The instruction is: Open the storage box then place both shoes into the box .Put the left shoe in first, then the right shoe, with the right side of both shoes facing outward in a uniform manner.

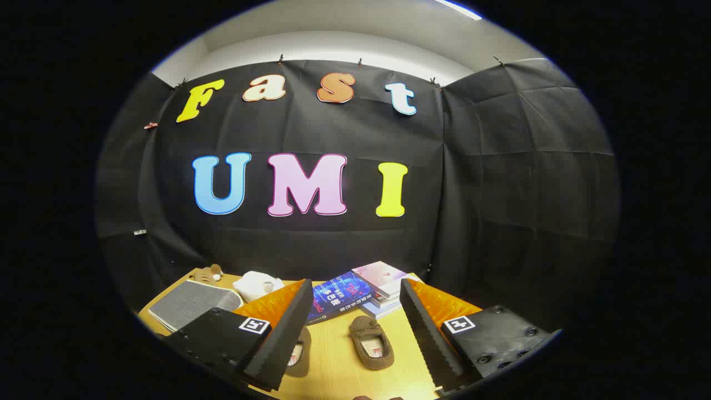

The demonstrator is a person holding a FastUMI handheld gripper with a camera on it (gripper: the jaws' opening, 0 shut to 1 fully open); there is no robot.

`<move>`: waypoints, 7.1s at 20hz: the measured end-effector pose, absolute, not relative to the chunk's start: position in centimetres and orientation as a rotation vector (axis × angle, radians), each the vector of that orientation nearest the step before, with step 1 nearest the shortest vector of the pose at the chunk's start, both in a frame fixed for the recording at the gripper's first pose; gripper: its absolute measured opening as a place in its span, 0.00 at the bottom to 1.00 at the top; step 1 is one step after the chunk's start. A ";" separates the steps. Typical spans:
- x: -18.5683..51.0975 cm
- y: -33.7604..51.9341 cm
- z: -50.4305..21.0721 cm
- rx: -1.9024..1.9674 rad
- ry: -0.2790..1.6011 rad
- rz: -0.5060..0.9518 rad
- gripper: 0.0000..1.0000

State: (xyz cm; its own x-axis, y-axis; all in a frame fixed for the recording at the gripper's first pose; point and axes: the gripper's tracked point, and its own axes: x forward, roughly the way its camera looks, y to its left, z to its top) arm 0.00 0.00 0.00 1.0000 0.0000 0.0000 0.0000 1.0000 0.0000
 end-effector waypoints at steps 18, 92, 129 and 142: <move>1.0 4.8 -0.9 -0.013 0.042 0.072 0.97; 4.3 33.8 -13.6 1.101 1.075 0.942 0.05; -0.9 66.2 -10.4 0.498 1.096 0.718 0.06; -2.1 64.6 -15.1 0.250 0.954 0.719 0.98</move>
State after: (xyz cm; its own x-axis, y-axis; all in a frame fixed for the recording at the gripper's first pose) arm -2.12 64.60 -15.15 0.3706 0.6584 -0.6551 -0.4479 0.7446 0.4950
